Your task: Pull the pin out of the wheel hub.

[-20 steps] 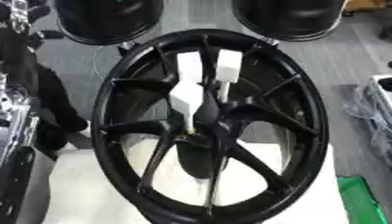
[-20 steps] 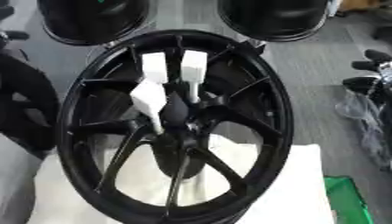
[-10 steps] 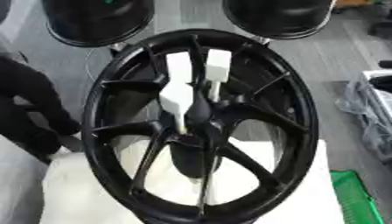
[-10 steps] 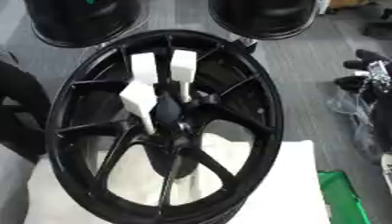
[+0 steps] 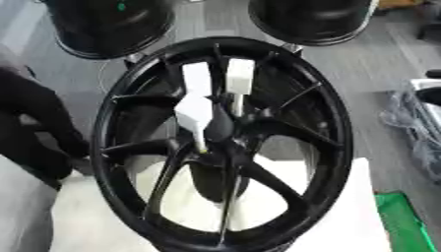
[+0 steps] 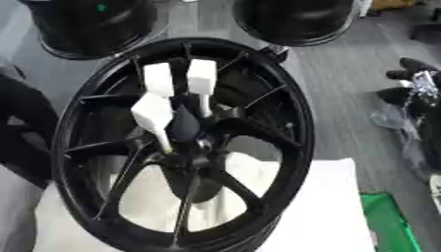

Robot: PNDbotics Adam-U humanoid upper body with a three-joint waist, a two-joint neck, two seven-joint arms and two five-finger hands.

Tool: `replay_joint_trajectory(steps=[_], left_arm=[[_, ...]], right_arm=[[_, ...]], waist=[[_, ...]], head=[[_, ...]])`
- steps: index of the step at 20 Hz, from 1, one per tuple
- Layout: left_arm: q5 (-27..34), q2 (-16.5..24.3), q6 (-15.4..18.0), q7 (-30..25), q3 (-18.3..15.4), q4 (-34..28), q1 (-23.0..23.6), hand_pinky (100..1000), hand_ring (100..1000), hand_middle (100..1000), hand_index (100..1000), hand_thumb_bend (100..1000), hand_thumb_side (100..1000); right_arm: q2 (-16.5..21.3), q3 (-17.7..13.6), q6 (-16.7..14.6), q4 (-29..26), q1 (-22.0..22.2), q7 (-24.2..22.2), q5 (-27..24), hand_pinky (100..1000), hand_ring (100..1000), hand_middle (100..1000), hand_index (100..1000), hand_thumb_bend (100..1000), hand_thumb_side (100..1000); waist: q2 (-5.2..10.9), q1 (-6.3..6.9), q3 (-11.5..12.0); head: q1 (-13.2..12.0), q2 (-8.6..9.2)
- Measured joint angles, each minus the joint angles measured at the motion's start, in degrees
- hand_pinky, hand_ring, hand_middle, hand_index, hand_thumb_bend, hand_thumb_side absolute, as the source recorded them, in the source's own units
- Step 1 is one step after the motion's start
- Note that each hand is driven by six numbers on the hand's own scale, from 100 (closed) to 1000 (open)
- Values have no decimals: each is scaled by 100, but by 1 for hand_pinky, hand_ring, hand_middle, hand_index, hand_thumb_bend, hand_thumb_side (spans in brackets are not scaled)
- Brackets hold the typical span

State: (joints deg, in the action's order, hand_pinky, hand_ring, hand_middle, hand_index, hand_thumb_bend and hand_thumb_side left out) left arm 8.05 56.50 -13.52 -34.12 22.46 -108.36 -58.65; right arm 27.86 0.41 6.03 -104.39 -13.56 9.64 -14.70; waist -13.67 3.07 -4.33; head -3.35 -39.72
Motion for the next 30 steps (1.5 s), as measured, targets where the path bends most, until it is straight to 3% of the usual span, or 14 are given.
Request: replay_joint_trajectory(steps=[4, 8, 18, 20, 25, 30], left_arm=[[-495, -6, 233, -1073, 307, 31, -269, 734, 762, 757, 821, 216, 683], [-774, -7, 403, -1480, 349, 18, -323, 735, 764, 758, 823, 215, 677], [-846, -11, 403, -1659, 388, -121, -358, 745, 781, 781, 842, 245, 671], [-813, -11, 363, -1704, 419, -131, -352, 737, 767, 770, 851, 299, 663], [-750, -11, 321, -1752, 522, -151, -274, 684, 655, 689, 813, 449, 493], [-716, -11, 325, -1760, 600, -186, -186, 664, 629, 686, 809, 463, 454]], right_arm=[[36, -3, -4, 0, 8, 5, 33, 764, 646, 727, 852, 100, 765], [65, -3, -11, 0, 26, 13, 34, 764, 647, 727, 852, 100, 765], [66, -3, -10, 3, 46, 9, 38, 764, 647, 728, 852, 100, 767], [66, -3, -9, 3, 46, 7, 38, 765, 647, 728, 852, 100, 767], [66, -1, 1, 3, 44, -7, 38, 765, 647, 728, 852, 100, 768], [66, 4, 4, 3, 35, -13, 38, 765, 648, 728, 852, 100, 769]], waist=[[1, 53, 25], [12, 70, 43], [32, 66, 43], [32, 65, 40], [32, 64, 13], [32, 63, 1]], head=[[49, 0], [96, 0], [147, -48], [147, -49], [164, -50], [171, -52]])
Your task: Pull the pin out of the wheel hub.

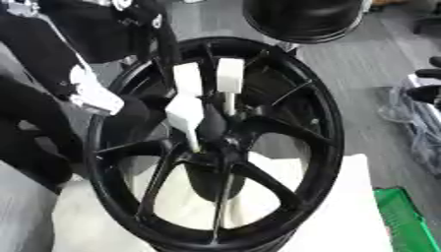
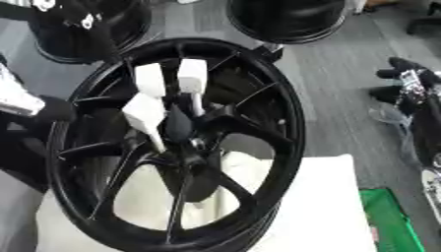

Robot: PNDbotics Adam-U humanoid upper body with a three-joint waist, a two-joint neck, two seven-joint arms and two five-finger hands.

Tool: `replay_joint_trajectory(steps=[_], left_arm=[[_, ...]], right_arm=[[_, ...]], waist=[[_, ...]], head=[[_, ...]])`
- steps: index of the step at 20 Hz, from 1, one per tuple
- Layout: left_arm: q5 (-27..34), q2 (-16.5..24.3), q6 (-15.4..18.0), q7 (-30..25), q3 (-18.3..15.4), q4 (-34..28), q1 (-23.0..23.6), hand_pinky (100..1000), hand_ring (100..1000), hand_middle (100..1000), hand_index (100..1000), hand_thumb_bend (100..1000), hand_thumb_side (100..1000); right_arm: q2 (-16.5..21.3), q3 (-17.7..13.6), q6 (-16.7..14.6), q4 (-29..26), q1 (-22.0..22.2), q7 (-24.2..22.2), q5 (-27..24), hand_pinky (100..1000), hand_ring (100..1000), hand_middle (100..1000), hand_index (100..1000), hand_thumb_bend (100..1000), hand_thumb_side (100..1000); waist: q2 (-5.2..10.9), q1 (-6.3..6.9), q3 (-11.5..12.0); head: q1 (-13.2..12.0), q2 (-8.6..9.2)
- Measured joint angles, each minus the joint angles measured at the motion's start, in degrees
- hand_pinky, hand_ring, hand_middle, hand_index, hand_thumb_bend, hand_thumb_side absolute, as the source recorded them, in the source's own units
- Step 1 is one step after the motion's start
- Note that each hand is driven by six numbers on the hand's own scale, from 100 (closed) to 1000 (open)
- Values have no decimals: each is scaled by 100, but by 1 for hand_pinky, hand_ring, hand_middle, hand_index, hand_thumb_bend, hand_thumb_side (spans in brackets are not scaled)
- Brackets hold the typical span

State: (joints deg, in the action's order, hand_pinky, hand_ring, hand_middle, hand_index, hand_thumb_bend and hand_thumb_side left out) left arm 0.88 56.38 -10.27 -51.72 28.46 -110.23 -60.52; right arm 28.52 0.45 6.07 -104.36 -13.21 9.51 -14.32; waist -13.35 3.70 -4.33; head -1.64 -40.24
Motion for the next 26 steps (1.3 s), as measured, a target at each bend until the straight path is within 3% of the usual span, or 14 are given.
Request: replay_joint_trajectory(steps=[10, 19, 26], left_arm=[[10, -51, -90, 12, 103, -34, 23, 648, 641, 744, 834, 473, 393], [-102, -139, -340, 319, 213, -66, 57, 646, 658, 742, 828, 457, 342], [-332, -206, -460, 489, 322, 9, 62, 632, 649, 725, 806, 347, 258]], right_arm=[[0, 29, 6, 0, -39, -35, 0, 765, 648, 729, 853, 100, 770], [0, 34, 10, 1, -49, -60, 12, 765, 649, 730, 853, 100, 768], [0, 61, 14, 1, -86, -67, 15, 765, 649, 730, 853, 100, 769]], waist=[[0, 0, -28], [0, -1, -42], [-1, -3, -53]], head=[[20, 0], [24, -24], [23, -49]])
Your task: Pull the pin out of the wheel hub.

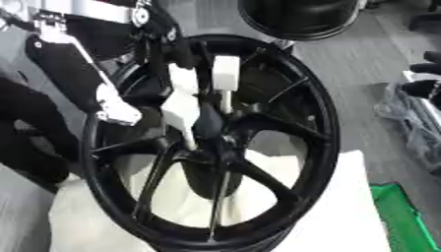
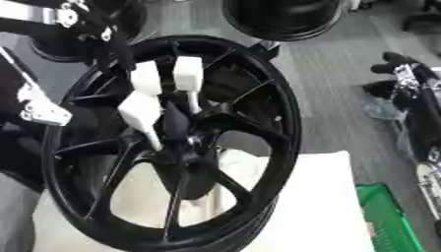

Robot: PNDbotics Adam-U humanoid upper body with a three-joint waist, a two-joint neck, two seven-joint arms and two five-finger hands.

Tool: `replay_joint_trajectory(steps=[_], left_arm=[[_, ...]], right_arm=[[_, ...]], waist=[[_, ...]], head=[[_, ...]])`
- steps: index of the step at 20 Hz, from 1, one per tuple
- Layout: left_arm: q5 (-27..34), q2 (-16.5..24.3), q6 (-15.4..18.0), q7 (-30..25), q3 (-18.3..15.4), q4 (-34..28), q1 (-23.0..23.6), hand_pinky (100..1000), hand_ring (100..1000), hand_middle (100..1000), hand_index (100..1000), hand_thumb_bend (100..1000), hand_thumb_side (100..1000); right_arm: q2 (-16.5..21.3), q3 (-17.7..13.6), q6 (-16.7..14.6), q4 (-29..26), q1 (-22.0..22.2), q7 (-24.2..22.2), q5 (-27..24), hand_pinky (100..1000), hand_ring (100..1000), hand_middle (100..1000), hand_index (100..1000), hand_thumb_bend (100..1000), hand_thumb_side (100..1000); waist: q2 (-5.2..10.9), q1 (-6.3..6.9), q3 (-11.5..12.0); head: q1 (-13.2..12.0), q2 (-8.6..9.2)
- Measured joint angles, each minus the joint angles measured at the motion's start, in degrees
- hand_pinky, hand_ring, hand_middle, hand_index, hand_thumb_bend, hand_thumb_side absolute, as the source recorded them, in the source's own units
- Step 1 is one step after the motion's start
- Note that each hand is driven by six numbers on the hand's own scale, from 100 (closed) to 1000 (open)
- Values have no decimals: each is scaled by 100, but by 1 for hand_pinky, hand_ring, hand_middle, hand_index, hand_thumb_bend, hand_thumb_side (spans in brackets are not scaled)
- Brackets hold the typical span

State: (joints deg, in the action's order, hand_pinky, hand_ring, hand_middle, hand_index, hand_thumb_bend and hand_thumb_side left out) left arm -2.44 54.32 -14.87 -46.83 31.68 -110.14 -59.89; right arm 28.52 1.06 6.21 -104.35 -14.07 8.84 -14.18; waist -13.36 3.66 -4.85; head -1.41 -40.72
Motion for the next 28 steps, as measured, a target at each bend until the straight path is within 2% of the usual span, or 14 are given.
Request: replay_joint_trajectory(steps=[15, 28], left_arm=[[-164, -194, -96, 143, 173, 242, 5, 575, 575, 648, 766, 324, 251], [-212, -250, -148, 92, 260, 334, 45, 564, 579, 654, 765, 312, 265]], right_arm=[[0, 1, 3, 8, 0, -3, 1, 766, 650, 731, 854, 100, 771], [0, 2, 5, 17, 0, -5, 2, 766, 651, 732, 855, 100, 770]], waist=[[-1, -24, -8], [-1, -27, -15]], head=[[-15, -4], [-29, -4]])
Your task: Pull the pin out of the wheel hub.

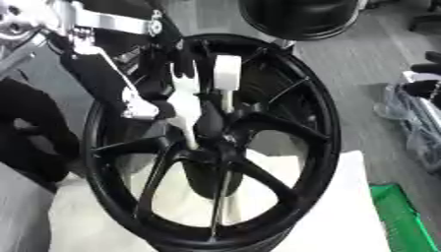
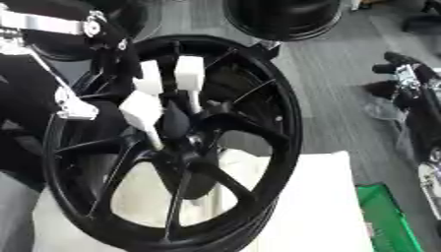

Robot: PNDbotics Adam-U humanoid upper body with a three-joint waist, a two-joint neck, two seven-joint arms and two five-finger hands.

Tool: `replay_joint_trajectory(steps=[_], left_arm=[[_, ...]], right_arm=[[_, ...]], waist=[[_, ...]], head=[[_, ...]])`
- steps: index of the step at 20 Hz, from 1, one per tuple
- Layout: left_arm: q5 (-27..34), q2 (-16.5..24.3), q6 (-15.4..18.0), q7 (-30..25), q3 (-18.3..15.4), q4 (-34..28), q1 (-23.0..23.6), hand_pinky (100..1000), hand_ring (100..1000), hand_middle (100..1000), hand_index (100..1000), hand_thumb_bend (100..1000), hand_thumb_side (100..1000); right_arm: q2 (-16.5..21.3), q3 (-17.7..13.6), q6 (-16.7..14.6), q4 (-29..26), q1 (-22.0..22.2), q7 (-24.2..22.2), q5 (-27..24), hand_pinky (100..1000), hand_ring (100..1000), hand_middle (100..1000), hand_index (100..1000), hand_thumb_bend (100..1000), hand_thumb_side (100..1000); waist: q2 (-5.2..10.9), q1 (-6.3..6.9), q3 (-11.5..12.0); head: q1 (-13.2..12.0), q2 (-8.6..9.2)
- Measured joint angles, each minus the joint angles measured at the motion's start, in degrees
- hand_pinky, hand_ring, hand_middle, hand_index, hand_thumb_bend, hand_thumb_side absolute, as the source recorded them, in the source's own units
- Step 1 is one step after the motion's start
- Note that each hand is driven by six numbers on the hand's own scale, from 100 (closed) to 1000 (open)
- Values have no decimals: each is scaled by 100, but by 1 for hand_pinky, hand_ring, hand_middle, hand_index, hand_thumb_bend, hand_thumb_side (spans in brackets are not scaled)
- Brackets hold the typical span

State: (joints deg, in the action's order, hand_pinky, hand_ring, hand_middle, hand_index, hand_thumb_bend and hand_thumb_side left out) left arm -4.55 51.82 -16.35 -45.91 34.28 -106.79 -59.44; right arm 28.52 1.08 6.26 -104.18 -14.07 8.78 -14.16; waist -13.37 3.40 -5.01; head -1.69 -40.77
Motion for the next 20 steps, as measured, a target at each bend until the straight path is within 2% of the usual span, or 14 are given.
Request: replay_joint_trajectory(steps=[20], left_arm=[[-88, -145, -4, -156, 127, 158, 15, 572, 593, 676, 772, 323, 286]], right_arm=[[0, 1, 7, 7, -2, -7, 0, 766, 651, 733, 855, 100, 772]], waist=[[0, 0, -17]], head=[[1, 8]])
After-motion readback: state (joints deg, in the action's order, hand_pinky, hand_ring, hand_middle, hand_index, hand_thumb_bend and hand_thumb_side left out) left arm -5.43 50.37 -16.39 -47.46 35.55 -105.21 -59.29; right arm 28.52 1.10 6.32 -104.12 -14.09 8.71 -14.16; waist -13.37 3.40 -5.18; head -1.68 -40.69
